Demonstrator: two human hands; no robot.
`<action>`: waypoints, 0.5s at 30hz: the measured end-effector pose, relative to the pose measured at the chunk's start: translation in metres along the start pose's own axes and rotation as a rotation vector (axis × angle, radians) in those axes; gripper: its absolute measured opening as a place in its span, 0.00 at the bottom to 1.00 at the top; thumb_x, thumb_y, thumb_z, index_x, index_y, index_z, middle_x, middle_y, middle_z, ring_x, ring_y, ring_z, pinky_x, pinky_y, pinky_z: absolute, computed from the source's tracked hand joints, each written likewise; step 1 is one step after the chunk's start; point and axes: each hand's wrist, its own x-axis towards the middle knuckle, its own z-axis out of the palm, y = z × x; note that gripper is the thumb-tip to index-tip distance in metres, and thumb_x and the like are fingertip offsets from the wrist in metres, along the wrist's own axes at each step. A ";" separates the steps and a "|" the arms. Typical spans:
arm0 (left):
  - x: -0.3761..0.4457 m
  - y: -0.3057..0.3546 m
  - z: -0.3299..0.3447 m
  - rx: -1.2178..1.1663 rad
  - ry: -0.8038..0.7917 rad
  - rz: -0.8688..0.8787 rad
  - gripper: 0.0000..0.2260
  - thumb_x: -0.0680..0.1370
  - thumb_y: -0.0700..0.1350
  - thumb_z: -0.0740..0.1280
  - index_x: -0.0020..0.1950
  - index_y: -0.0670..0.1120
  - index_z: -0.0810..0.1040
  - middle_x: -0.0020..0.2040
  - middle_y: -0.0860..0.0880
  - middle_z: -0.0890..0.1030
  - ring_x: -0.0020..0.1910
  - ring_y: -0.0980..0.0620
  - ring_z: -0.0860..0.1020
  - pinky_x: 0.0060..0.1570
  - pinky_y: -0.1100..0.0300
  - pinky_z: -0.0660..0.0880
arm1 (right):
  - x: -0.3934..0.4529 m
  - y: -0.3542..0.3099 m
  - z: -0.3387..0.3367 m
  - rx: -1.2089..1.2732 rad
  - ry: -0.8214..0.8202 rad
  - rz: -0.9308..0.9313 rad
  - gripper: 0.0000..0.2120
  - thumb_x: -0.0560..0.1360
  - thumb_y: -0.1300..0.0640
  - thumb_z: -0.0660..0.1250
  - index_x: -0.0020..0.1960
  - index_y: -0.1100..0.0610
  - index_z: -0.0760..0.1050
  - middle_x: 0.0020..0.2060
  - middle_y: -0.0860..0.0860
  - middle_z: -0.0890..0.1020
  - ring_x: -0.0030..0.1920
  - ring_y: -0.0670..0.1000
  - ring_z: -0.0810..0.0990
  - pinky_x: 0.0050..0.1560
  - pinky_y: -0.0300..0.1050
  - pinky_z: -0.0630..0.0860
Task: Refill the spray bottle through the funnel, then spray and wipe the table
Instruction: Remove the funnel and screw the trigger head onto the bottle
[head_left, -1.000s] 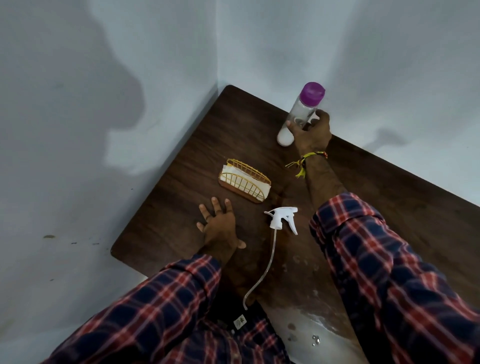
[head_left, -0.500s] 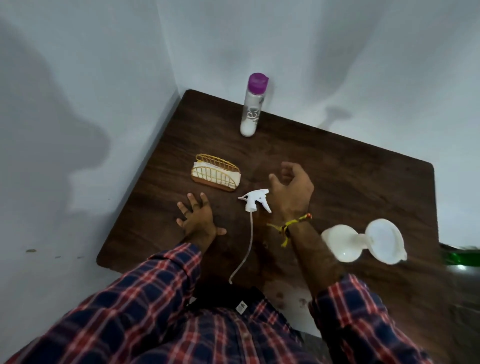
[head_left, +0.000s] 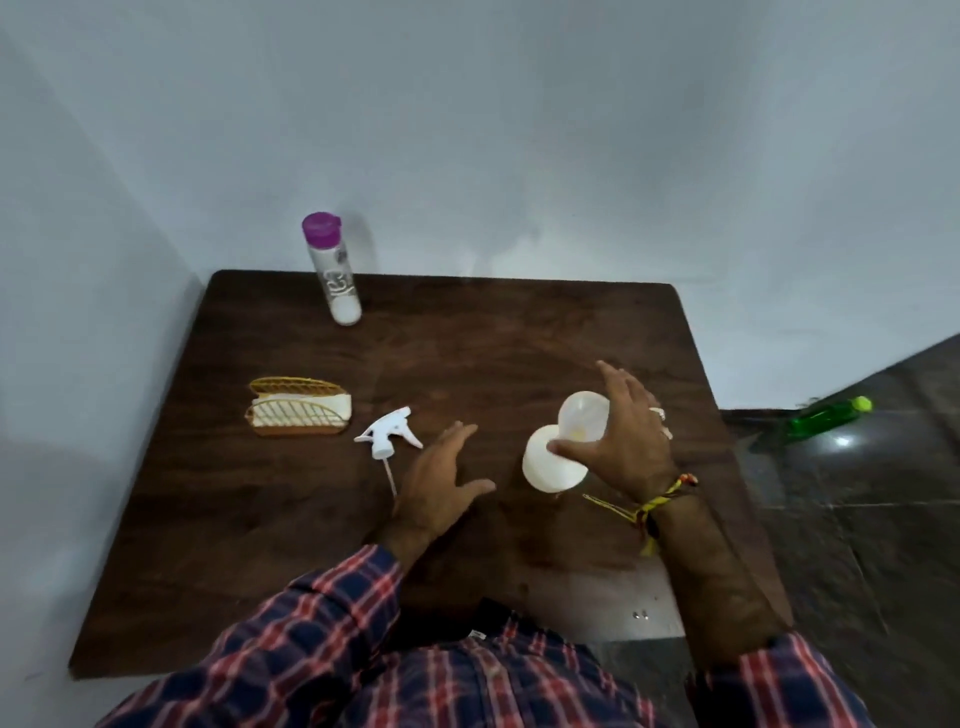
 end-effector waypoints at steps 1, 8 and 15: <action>0.011 0.013 0.005 -0.016 -0.059 0.029 0.40 0.68 0.55 0.77 0.76 0.56 0.62 0.77 0.52 0.63 0.75 0.53 0.62 0.73 0.53 0.62 | 0.005 0.007 -0.002 -0.005 -0.078 -0.030 0.54 0.60 0.42 0.81 0.77 0.52 0.57 0.76 0.53 0.62 0.76 0.56 0.58 0.74 0.58 0.60; 0.059 0.094 0.066 0.045 -0.200 0.095 0.35 0.65 0.56 0.79 0.68 0.51 0.71 0.65 0.51 0.77 0.65 0.50 0.75 0.64 0.56 0.71 | 0.019 0.031 -0.009 0.021 -0.070 -0.138 0.45 0.63 0.44 0.78 0.74 0.54 0.62 0.69 0.51 0.70 0.68 0.55 0.71 0.66 0.55 0.71; 0.057 0.075 0.073 0.065 -0.152 0.026 0.30 0.66 0.56 0.78 0.65 0.51 0.74 0.61 0.51 0.80 0.61 0.50 0.78 0.59 0.58 0.73 | 0.013 0.033 -0.008 0.072 -0.046 -0.253 0.39 0.60 0.48 0.79 0.66 0.54 0.67 0.62 0.50 0.73 0.61 0.51 0.74 0.59 0.49 0.75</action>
